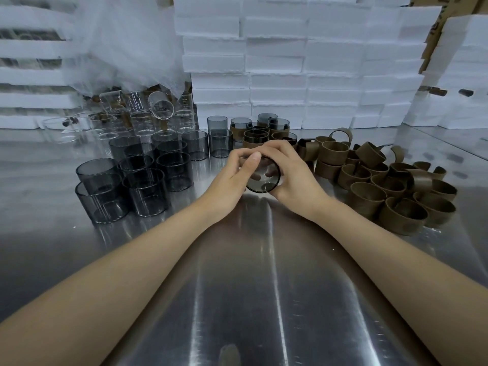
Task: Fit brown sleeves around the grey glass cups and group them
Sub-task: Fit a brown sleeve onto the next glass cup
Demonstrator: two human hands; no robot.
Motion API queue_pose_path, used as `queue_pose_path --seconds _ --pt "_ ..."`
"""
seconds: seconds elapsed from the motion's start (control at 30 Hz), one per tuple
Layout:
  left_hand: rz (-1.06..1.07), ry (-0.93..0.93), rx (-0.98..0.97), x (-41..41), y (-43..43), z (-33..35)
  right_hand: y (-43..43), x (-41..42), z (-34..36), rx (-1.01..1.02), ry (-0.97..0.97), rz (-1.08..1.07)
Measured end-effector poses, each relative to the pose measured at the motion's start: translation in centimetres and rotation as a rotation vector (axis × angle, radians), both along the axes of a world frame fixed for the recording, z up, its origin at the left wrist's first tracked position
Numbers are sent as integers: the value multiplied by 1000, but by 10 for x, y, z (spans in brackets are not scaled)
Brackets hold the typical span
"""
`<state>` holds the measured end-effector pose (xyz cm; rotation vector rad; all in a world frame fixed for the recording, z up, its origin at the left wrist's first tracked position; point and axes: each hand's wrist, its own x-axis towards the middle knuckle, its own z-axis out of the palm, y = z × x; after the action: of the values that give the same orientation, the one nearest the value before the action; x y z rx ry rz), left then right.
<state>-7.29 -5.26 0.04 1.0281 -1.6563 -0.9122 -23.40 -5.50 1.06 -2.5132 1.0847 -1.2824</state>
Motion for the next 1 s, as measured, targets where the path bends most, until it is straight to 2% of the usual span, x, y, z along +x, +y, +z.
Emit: queue_pose_path --seconds 0.1,0.23,0.33,0.47,0.83,1.0 --pt "2 34 -1 1 -2 -1 0 0 0 21 36 -18" --pt "10 -47 -12 1 -1 0 0 -1 -2 53 115 -9" --pt "37 -32 -4 1 0 0 -1 0 -2 61 97 -25" --pt "71 -107 -50 1 0 -1 0 2 -2 71 68 -44" --pt "-23 -54 -123 -1 0 -3 -3 -2 2 335 -313 -22" --pt "-73 29 -95 -1 -3 -4 -4 -4 3 439 -400 14"
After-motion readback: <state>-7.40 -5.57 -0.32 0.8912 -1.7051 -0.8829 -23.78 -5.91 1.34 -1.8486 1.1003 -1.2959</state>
